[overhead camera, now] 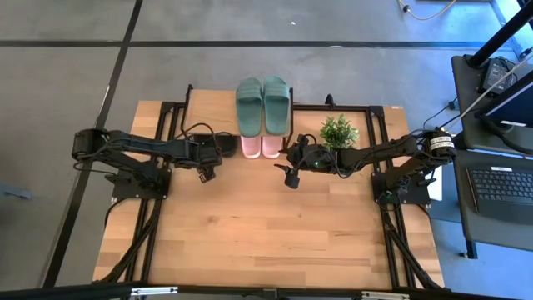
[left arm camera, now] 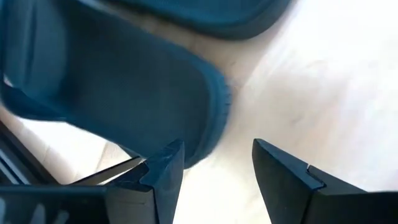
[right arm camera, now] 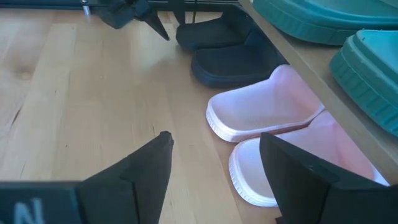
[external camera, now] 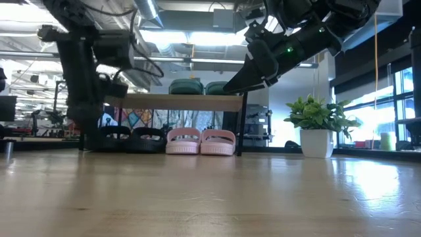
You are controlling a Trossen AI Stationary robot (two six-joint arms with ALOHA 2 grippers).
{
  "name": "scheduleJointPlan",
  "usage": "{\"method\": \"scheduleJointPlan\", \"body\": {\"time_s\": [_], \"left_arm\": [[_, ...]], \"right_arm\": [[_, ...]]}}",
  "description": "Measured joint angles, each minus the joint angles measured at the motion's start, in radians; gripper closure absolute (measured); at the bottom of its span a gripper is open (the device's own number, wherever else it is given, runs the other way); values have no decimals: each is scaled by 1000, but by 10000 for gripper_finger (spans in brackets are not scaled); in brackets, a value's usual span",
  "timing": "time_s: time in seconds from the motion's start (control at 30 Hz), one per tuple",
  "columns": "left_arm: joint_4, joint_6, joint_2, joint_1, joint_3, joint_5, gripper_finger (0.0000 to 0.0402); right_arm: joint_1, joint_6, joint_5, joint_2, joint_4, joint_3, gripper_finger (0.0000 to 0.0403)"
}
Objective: Pick and place slides into the shelf
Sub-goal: Return to Home Position
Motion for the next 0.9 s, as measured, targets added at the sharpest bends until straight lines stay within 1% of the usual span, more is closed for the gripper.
{"method": "scheduleJointPlan", "body": {"time_s": [0.2,0.27,0.33,0.43,0.5,0.57,0.63,0.7,0.77,0.9], "left_arm": [[-135,-19,-63,-71,105,12,219],[-132,-32,-106,-104,123,15,219],[-76,-23,-172,-141,124,16,219],[97,34,-285,-196,94,35,219],[240,105,-367,-217,61,99,219],[388,180,-446,-222,18,189,219],[479,234,-521,-218,-26,251,219],[538,266,-601,-203,-73,256,219],[575,286,-681,-178,-117,243,219],[587,289,-838,-125,-196,261,219]], "right_arm": [[0,1,0,0,0,0,161],[0,1,0,0,0,0,161],[0,5,0,0,0,0,161],[0,22,0,-12,2,0,161],[-3,22,0,-32,-6,0,161],[-8,16,0,-61,-9,0,161],[-18,2,0,-102,-56,0,161],[-26,5,6,-147,-94,-9,161],[-34,9,10,-206,-69,-56,161],[-47,27,11,-370,57,-246,161]]}}
